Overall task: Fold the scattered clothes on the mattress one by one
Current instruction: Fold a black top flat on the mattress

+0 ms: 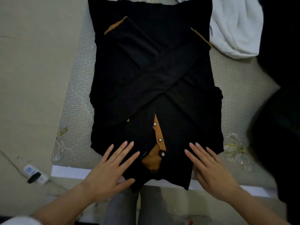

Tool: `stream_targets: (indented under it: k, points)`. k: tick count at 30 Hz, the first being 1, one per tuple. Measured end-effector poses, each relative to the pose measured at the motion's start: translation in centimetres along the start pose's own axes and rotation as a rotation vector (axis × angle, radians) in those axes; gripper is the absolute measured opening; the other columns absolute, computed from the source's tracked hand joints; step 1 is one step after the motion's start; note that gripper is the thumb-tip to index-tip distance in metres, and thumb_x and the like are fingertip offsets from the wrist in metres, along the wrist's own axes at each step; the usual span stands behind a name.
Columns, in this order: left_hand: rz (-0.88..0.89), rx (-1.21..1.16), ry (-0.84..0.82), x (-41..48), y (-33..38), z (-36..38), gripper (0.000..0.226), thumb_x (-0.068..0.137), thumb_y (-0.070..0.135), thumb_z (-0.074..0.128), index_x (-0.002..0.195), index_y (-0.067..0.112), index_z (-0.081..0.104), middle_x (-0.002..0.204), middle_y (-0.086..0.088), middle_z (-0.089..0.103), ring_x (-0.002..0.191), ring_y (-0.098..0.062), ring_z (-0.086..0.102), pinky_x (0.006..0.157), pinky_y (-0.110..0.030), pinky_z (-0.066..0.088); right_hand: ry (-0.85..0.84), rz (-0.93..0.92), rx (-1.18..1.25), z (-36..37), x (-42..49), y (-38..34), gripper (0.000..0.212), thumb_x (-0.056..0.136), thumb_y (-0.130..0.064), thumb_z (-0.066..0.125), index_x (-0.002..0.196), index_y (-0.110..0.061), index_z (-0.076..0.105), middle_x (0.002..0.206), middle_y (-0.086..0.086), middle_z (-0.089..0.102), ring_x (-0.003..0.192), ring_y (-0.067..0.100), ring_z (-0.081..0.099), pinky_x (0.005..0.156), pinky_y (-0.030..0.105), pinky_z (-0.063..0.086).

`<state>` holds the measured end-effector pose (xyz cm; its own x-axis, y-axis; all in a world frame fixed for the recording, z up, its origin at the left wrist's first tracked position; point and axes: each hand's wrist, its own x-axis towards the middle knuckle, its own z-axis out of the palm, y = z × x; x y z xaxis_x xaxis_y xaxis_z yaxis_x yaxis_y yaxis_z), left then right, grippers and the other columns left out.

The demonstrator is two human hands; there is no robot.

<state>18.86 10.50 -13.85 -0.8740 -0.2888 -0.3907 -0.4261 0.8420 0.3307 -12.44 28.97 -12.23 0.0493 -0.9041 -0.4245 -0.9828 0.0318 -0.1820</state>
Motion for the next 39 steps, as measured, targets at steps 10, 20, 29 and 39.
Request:
stream_targets:
  k: [10,20,29,39]
  points:
    - [-0.077,0.015,-0.039,0.6,0.6,-0.5,0.075,0.082,0.037,0.056,0.15,0.03,0.026,0.158,-0.003,0.02,0.146,-0.019,0.012,0.114,-0.048,0.012,0.019,-0.152,-0.081,0.4,1.9,-0.7,0.064,0.083,-0.033,0.054,0.145,-0.023,0.04,0.149,0.006,0.041,0.139,0.024,0.036,0.11,0.046,0.022]
    - [-0.36,-0.675,-0.022,2.9,1.4,-8.5,0.044,0.091,0.051,0.049,0.059,0.021,0.051,0.045,0.008,0.044,0.041,-0.006,0.044,0.046,-0.019,0.033,-0.168,0.353,0.76,-7.1,4.1,0.5,0.037,0.093,-0.04,0.055,0.064,-0.016,0.049,0.056,-0.004,0.049,0.053,0.009,0.048,0.06,0.033,0.04]
    - [-0.302,-1.01,-0.625,1.9,1.9,-9.1,0.038,0.079,0.069,0.051,0.068,0.036,0.066,0.069,0.018,0.065,0.072,0.001,0.063,0.067,-0.013,0.044,-0.716,0.196,1.053,-9.7,2.1,1.6,0.006,0.088,-0.023,0.069,0.092,-0.02,0.071,0.092,-0.005,0.072,0.09,0.011,0.068,0.079,0.024,0.051]
    - [-0.384,-1.337,-0.018,7.2,-5.5,-15.2,0.024,0.086,0.011,0.06,0.109,0.01,0.068,0.104,0.0,0.073,0.095,-0.012,0.069,0.074,-0.014,0.051,-0.028,0.402,1.272,-14.9,11.9,4.8,0.019,0.087,-0.014,0.067,0.105,-0.016,0.069,0.089,-0.004,0.075,0.085,0.011,0.072,0.068,0.015,0.053]
